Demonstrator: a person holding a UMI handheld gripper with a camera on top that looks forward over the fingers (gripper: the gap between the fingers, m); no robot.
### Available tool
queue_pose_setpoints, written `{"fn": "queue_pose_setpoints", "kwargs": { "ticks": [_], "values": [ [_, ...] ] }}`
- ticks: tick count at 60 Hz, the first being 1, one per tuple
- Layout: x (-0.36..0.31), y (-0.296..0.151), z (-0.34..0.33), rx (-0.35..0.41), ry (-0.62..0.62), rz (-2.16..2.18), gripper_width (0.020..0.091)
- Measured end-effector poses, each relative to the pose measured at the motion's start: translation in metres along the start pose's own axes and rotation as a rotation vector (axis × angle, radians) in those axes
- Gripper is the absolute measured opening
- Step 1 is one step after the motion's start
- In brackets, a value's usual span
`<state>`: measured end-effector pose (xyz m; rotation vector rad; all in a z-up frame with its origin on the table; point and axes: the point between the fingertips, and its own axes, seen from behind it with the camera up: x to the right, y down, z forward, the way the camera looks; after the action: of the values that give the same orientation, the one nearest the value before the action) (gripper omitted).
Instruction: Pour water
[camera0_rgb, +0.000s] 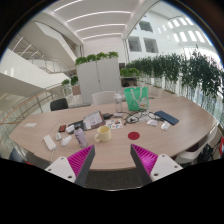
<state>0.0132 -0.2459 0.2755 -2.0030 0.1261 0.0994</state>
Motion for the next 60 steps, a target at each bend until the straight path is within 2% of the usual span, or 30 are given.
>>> {"fn": "queue_pose_setpoints", "kwargs": {
  "ticks": [6,17,24,30,40,48,60],
  "values": [
    [0.01,-0.002,0.003,0.014,0.074,0.007,0.0797],
    [-0.021,0.012,0.022,0.042,0.163,-0.003,0.0796],
    [-0.041,0.018,0.031,0.107,0.16,-0.024,0.0797],
    [-0.066,0.047,0.051,0.087,0.141,-0.045,0.0797],
    [-0.138,0.081,0.143,0.124,0.021,-0.044,0.0797],
    [-0.202,0.088,0.229,0.175,-0.071,-0.096,0.0795],
    [-0.232,0.082,0.331,0.206,-0.049,-0.145,0.0793]
  ]
}}
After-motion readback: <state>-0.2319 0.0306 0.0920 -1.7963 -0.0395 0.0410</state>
